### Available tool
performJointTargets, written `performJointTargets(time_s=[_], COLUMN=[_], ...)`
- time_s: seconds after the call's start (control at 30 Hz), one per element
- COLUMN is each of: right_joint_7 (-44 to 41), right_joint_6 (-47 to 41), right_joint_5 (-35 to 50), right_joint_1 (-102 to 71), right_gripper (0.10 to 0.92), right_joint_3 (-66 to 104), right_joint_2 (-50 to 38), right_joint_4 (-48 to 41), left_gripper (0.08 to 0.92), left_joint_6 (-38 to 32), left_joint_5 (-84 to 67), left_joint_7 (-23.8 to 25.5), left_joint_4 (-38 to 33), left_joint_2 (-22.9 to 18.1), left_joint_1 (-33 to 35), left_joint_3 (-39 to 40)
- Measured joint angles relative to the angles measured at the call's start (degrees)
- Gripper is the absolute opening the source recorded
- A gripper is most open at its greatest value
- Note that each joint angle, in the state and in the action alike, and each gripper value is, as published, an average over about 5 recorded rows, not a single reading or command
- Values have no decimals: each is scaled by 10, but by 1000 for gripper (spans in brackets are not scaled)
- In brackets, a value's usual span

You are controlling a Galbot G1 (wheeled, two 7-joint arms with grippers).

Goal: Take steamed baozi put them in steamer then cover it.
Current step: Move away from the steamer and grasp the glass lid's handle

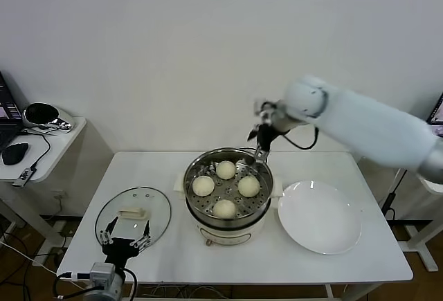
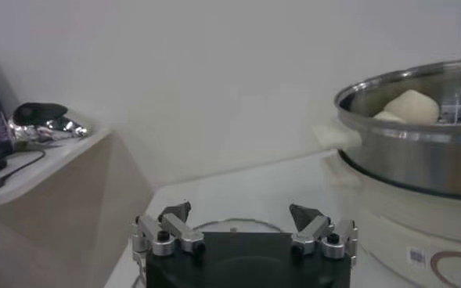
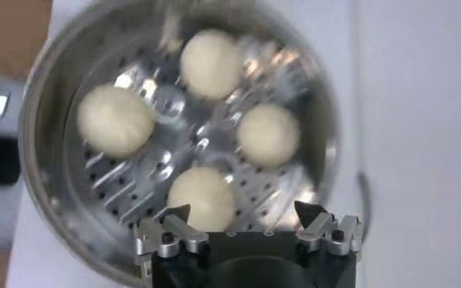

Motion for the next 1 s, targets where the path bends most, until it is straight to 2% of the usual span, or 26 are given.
performJointTargets(time_s=[0.27, 0.47, 0.73, 1.0], right_joint_7=[164, 260, 346, 403], right_joint_6=[57, 99, 182, 249], right_joint_5=[78, 108, 123, 146], right_joint_1=[-183, -406, -702, -929], right_gripper=[823, 823, 823, 823], right_joint_3=[248, 475, 756, 892], right_joint_2=[-116, -142, -62, 43], right_joint_4=[95, 161, 224, 247], left_gripper=[823, 823, 823, 823], left_joint_6=[2, 2, -7, -39], left_joint_5=[-32, -44, -43, 20], left_joint_7=[1, 0, -4, -12], left_joint_4=[6, 7, 9, 24], left_joint_2=[6, 6, 7, 14], left_joint_1=[-12, -21, -25, -36], left_joint_3=[5, 9, 7, 4])
